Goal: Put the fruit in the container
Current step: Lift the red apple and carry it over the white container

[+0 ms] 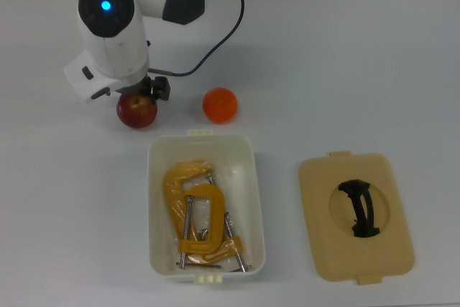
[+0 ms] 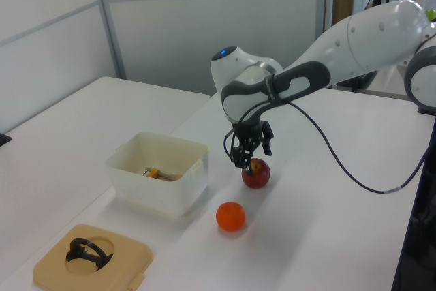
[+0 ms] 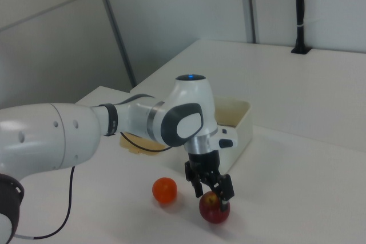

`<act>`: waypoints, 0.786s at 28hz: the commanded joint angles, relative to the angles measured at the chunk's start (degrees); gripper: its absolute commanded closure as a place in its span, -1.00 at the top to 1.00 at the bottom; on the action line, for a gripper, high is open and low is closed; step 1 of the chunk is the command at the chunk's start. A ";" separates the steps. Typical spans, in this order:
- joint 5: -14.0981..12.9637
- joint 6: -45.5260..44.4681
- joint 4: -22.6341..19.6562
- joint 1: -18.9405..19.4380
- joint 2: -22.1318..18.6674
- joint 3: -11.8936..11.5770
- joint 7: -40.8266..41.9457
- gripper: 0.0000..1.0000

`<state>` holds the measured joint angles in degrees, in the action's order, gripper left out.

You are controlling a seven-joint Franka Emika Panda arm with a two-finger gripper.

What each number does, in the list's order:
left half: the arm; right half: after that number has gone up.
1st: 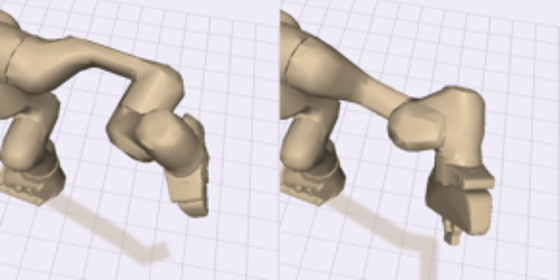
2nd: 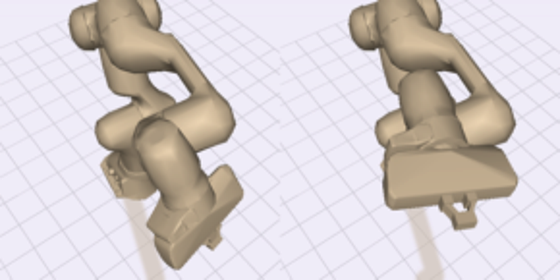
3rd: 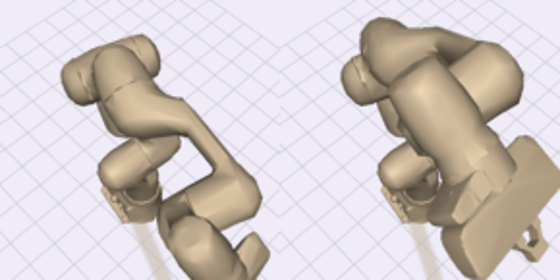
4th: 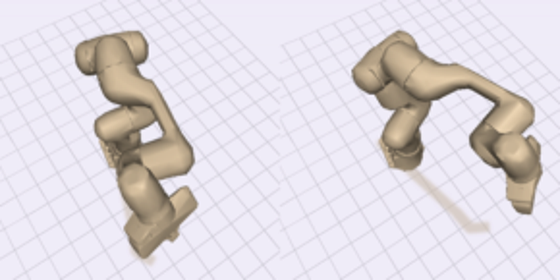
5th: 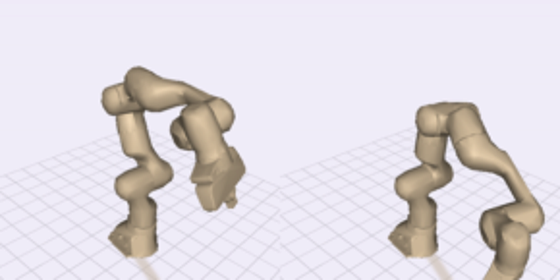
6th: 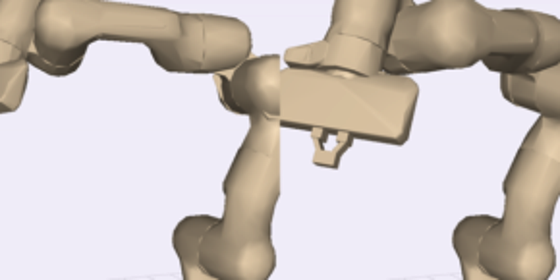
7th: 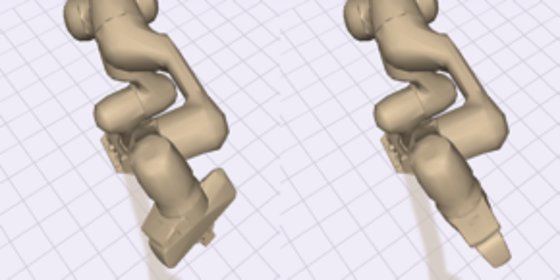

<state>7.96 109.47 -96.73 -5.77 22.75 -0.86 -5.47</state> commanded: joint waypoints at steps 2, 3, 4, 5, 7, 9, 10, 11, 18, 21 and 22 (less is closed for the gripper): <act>1.45 4.00 -2.15 0.32 0.99 -0.19 -3.23 0.96; 1.45 4.09 -2.24 0.40 0.99 -0.19 -3.14 0.85; 1.45 4.09 -2.24 0.32 0.90 -0.19 -3.14 0.45; 1.45 4.09 -2.15 0.32 0.81 -0.19 -3.05 0.27; 1.45 4.09 -2.15 0.23 0.63 -0.19 -2.61 0.01; 1.45 4.09 -1.89 0.23 0.37 -0.19 -2.44 -0.18; 1.45 4.00 -1.80 0.23 0.11 -0.19 -2.35 -0.19; 1.45 3.74 -1.71 0.14 -0.24 -0.19 -2.26 -0.19; 1.36 3.30 0.56 -0.39 -5.87 0.16 -0.33 -0.17; 0.92 3.65 4.87 0.05 -5.61 0.42 -0.94 -0.15; 0.66 3.91 5.58 0.14 -5.61 0.42 -0.94 -0.15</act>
<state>8.41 112.21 -94.22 -5.94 18.75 -0.80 -6.84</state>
